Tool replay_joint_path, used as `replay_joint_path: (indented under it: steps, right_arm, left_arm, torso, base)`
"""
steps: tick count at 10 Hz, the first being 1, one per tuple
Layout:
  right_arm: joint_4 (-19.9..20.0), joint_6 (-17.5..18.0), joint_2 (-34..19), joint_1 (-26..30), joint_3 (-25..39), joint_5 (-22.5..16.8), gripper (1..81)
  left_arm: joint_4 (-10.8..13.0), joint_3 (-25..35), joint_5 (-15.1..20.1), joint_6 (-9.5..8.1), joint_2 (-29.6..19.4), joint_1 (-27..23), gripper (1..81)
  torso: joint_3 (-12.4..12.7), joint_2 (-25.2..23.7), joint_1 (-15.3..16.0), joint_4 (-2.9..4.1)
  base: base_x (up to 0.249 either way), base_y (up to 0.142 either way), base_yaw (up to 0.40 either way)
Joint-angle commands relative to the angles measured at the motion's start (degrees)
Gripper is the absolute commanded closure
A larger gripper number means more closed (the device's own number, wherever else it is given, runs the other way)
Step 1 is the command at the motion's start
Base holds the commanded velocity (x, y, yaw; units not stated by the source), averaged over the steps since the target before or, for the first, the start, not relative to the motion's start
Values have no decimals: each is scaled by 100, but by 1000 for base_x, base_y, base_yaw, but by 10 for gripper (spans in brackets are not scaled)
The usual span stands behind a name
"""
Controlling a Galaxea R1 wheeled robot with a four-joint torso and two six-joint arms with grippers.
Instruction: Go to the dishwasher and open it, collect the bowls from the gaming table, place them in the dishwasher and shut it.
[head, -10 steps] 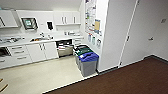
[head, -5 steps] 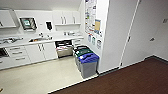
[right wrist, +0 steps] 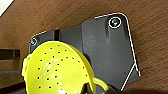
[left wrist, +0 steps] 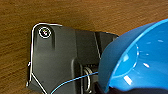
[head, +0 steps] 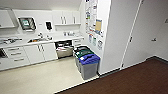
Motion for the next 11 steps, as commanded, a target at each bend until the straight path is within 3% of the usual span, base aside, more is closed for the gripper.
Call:
replay_joint_path:
  steps: [1,11]
  right_arm:
    - [-75,-23,-87,214,17,-205,811]
    - [-75,-23,-78,214,9,-214,811]
  left_arm:
    - [-5,60,98,10,-152,-219,811]
    - [-5,60,98,10,-170,-219,811]
  torso:
    - [0,0,0,0]
    - [0,0,0,0]
  base:
    - [83,80,0]
    - [82,80,0]
